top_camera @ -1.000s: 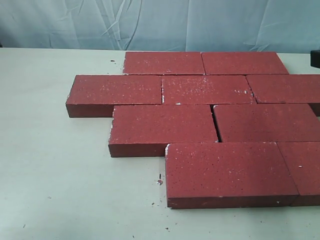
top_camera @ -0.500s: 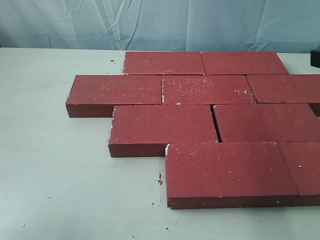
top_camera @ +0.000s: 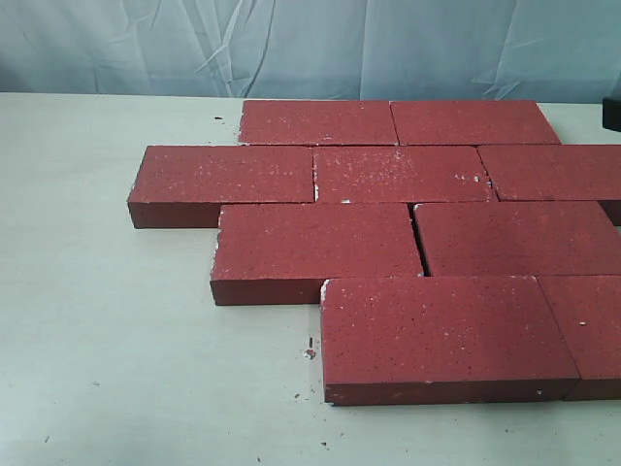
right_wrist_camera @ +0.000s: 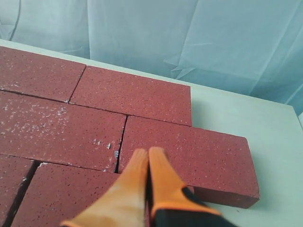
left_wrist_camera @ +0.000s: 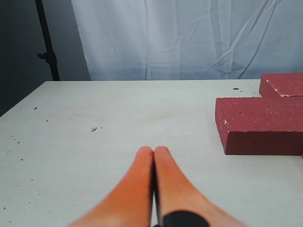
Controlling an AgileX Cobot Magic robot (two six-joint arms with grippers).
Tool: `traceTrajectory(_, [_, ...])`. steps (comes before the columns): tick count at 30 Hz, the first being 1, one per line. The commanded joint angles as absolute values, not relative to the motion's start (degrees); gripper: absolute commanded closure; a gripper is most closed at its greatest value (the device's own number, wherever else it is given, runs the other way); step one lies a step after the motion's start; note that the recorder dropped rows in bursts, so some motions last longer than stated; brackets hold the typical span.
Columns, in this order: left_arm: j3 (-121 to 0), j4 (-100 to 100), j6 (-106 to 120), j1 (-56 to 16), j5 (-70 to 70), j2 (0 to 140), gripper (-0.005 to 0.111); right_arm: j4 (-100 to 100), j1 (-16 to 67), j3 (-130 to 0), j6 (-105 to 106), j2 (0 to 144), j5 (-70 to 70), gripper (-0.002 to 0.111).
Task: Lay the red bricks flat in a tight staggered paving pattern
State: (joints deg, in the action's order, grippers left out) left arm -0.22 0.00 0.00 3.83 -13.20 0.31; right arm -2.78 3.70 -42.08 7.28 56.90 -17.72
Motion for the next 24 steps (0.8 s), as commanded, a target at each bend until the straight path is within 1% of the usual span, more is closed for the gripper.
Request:
traceTrajectory(1, [0.0, 0.0, 0.0, 3.89, -13.26, 0.0, 0.107, -2.78, 3.36, -41.87, 7.22, 56.61, -17.33, 0.109])
traceTrajectory(12, [0.0, 0.0, 0.0, 3.89, -13.26, 0.0, 0.107, -1.16, 3.36, -41.13, 7.22, 54.83, -11.41, 0.109])
traceTrajectory(16, [0.0, 0.0, 0.0, 3.89, -13.26, 0.0, 0.107, -0.79, 3.36, -36.36, 7.22, 52.2, -4.19, 0.109])
traceTrajectory(24, [0.0, 0.0, 0.0, 3.89, -13.26, 0.0, 0.107, 1.89, 3.36, -26.13, 7.22, 44.74, 2.08, 0.109])
